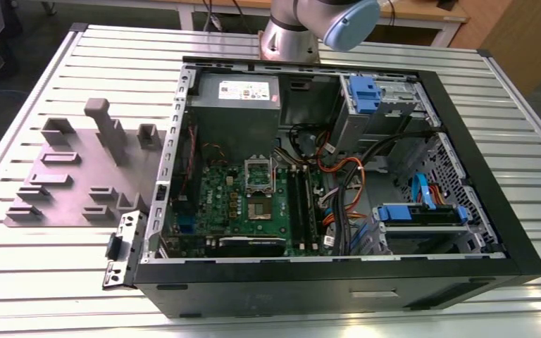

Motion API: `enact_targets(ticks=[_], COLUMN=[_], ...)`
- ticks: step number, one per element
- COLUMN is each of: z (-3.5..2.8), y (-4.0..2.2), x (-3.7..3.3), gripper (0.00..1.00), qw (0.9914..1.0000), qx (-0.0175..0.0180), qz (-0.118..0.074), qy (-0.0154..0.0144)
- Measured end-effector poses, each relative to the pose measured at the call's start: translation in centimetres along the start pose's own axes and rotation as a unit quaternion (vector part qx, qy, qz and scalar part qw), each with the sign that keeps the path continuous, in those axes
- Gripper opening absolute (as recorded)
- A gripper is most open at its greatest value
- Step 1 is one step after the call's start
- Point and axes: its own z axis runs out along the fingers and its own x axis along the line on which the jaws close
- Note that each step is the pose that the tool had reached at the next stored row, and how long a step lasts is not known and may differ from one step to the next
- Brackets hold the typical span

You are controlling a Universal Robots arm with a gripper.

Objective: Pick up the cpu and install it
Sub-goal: 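Pick up the cpu and move it towards the insertion slot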

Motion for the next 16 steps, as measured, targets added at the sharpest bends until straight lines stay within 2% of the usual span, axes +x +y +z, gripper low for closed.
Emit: enact_targets(ticks=[3,8,12,16], z=[0.0,0.01,0.01,0.01], y=[0.0,-0.02,-0.06,-0.15], x=[-0.04,-0.72,-0.84,-0.85], gripper=[0.47,0.47,0.47,0.47], qw=[1.0,1.0,0.99999,0.99987], qx=[0.0,0.0,0.0,0.0001], qz=[0.0,0.001,0.003,0.016], qy=[0.0,-0.0001,-0.0001,-0.0001])
